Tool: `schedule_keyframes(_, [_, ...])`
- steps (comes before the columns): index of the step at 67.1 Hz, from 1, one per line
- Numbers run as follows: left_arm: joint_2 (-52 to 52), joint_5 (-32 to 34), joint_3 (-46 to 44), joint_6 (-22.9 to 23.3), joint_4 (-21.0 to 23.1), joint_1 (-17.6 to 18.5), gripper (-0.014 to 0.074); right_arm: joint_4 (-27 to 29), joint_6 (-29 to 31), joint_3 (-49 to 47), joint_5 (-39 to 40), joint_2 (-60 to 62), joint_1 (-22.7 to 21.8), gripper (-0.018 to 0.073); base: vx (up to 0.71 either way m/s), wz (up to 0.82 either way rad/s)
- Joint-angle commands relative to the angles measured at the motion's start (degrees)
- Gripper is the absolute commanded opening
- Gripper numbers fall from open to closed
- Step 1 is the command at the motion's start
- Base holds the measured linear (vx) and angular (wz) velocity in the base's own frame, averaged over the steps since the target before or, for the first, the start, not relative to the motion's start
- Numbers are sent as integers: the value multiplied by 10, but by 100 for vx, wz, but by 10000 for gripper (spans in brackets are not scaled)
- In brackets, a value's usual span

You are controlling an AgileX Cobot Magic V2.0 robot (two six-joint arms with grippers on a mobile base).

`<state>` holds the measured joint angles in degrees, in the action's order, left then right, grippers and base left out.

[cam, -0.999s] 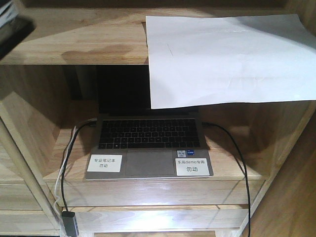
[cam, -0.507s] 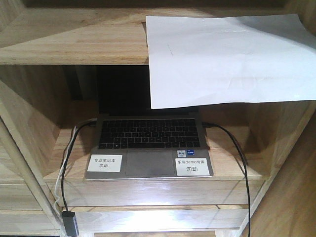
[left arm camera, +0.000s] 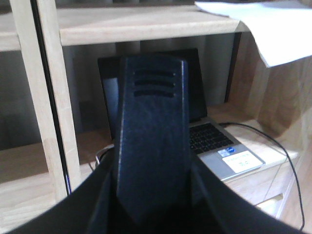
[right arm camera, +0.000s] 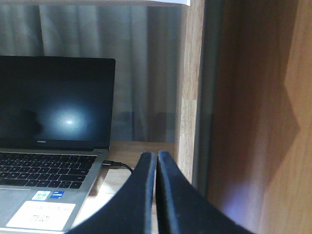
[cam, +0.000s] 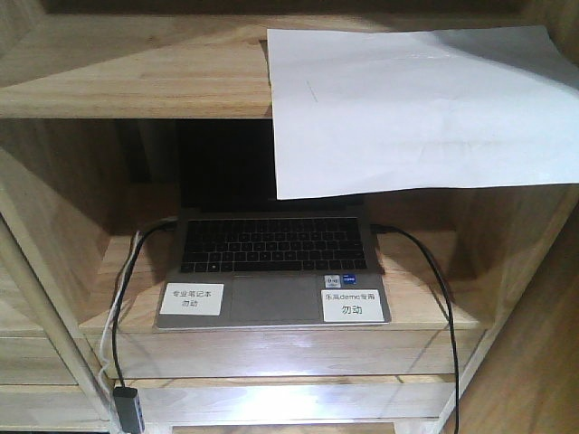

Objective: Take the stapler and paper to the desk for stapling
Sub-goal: 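Lift the stapler off the shelf with the left gripper and withdraw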

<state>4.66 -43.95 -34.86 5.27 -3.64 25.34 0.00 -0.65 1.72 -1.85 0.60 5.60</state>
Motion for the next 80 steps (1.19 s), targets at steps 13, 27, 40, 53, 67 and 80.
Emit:
schedule_keyframes(13, [9, 67, -14, 1, 0, 2, -6, -3, 7, 11, 42, 5, 0, -9, 0, 0])
schedule_keyframes(27, [9, 67, -14, 1, 0, 2, -6, -3, 7, 11, 42, 5, 0, -9, 0, 0])
schedule_keyframes(40, [9, 67, -14, 1, 0, 2, -6, -3, 7, 11, 42, 5, 0, -9, 0, 0])
schedule_keyframes(53, [9, 67, -14, 1, 0, 2, -6, -3, 7, 11, 39, 5, 0, -9, 0, 0])
schedule_keyframes(67, [9, 67, -14, 1, 0, 2, -6, 19, -91, 11, 39, 5, 0, -9, 0, 0])
schedule_keyframes(80, [9, 67, -14, 1, 0, 2, -6, 8, -392, 11, 57, 5, 0, -9, 0, 0])
